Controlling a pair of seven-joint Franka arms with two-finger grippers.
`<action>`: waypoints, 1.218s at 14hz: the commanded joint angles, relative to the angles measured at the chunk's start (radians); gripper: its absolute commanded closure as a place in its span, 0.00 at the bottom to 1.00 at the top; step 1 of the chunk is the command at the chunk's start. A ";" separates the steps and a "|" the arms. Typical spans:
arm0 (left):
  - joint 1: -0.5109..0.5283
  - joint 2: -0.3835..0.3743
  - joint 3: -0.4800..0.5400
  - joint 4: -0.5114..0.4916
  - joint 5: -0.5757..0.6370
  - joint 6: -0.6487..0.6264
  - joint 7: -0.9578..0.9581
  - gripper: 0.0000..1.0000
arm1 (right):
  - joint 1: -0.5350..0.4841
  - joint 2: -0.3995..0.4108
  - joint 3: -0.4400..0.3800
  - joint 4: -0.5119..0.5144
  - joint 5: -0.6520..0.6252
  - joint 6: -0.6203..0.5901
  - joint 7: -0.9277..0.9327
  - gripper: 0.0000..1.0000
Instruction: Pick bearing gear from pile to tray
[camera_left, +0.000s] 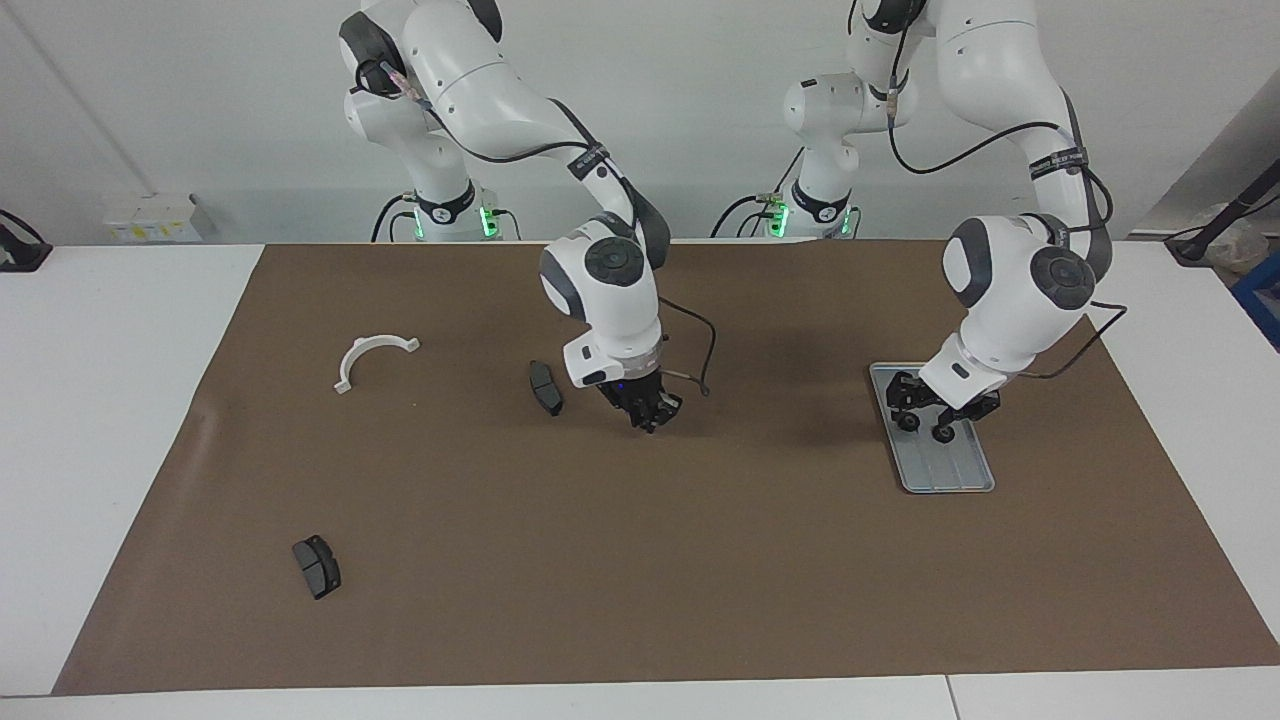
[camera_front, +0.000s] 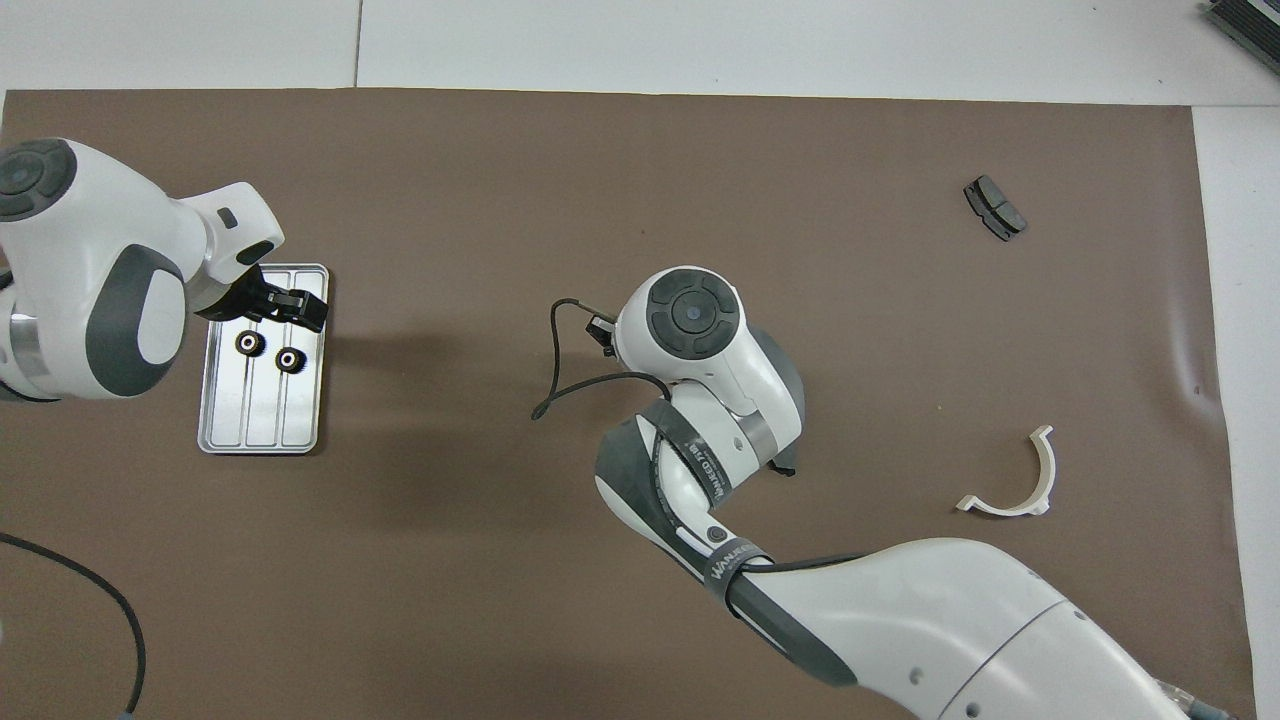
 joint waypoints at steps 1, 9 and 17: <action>-0.077 0.007 0.010 0.024 -0.007 0.012 -0.138 0.26 | 0.033 0.049 -0.002 0.064 -0.039 0.005 0.056 0.99; -0.191 0.029 0.003 0.056 -0.035 0.104 -0.410 0.28 | -0.008 0.005 -0.005 0.033 -0.085 0.002 -0.038 0.00; -0.401 0.137 0.005 0.119 -0.044 0.238 -0.627 0.40 | -0.276 -0.260 -0.002 -0.203 -0.070 0.001 -0.457 0.00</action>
